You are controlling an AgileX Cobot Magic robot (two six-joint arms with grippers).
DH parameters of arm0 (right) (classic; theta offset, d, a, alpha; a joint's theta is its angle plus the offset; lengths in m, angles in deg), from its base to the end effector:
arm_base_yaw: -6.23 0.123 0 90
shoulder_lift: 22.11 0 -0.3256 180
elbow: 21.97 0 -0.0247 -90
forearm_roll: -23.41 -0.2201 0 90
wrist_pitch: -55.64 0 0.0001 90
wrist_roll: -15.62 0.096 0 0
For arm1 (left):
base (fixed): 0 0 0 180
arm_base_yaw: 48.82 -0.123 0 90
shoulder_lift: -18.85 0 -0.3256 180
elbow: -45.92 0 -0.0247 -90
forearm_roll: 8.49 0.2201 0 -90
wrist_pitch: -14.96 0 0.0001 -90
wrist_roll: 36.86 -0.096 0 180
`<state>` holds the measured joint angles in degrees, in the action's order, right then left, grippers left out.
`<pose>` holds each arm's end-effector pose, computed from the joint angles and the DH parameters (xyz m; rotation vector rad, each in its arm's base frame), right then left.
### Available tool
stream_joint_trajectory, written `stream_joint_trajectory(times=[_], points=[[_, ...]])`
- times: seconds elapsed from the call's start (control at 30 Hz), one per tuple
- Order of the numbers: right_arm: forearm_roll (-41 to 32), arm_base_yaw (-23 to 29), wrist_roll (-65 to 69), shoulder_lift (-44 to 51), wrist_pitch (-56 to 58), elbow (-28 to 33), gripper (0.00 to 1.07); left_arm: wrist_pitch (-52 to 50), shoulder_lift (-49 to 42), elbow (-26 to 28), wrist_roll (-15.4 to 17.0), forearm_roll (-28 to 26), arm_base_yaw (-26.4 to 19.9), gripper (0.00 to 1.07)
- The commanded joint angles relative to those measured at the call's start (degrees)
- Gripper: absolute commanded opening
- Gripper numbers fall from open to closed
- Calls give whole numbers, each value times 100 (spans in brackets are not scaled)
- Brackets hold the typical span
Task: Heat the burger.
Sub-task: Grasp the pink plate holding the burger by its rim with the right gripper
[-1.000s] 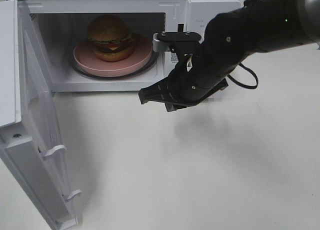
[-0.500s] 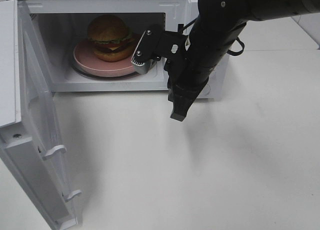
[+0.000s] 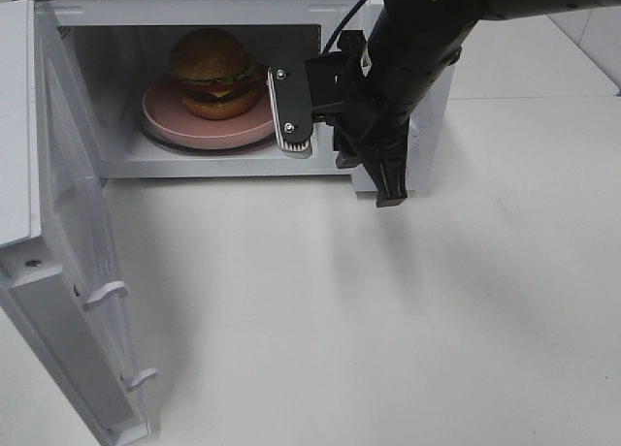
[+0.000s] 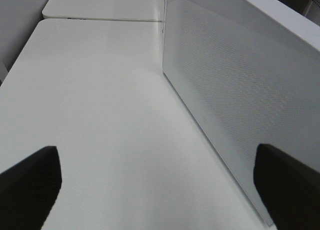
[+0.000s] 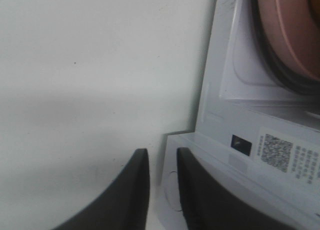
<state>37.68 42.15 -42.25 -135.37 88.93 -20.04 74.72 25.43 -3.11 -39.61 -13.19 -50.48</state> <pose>0.3227 0.2177 0.2704 -2.0532 1.6176 -0.3911 -0.0690 -0.0088 0.2640 0.0227 2.0111 -0.0486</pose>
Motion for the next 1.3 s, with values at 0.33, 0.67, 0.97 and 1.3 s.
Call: stream_joint_trajectory(times=[0.33, 0.67, 0.97, 1.3], points=[[201, 80, -69, 69, -1295, -34, 86, -29, -109, -23, 6, 6, -6, 100], [321, 149, -52, -183, -1679, -40, 91, -29, -109, -23, 6, 6, -6, 100], [521, 281, 138, -682, -1805, -407, 88, -29, -109, -23, 6, 6, -6, 100], [556, 418, 338, -1455, -1805, -1301, 86, -29, -109, -23, 6, 6, -6, 100]])
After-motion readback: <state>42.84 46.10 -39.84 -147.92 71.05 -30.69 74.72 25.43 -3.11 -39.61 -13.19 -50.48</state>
